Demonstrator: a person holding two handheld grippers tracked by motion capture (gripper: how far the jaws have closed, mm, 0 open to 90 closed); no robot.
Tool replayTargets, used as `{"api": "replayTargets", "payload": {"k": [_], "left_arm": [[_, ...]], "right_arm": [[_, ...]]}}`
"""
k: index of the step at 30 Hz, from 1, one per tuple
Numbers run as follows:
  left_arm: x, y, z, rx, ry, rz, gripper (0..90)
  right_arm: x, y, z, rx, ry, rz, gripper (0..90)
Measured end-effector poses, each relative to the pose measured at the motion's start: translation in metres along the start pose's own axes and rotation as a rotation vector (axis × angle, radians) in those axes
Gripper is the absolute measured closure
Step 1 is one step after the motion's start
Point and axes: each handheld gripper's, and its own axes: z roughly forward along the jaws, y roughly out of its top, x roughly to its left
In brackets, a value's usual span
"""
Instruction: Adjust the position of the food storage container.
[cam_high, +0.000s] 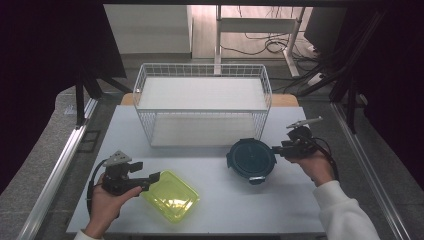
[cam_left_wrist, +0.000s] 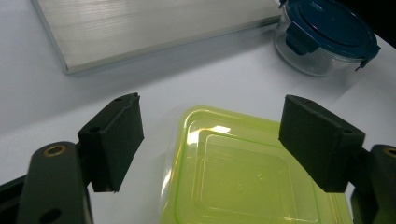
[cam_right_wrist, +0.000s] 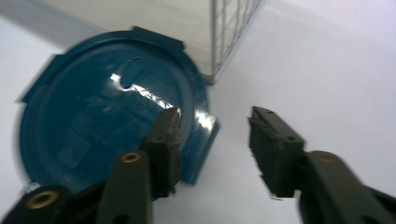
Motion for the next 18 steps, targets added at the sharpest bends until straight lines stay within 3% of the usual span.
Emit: {"api": "replayTargets", "payload": {"k": [8,18], "left_arm": [[0.002,-0.001,0.0,0.0,0.003,-0.006,21.1],[0.004,-0.002,0.002,0.003,0.003,-0.012,21.2]], "right_arm": [[-0.012,0.016,0.031,0.064,-0.02,-0.005,73.4],[-0.014,0.023,0.049,0.121,-0.013,-0.027,87.3]]}}
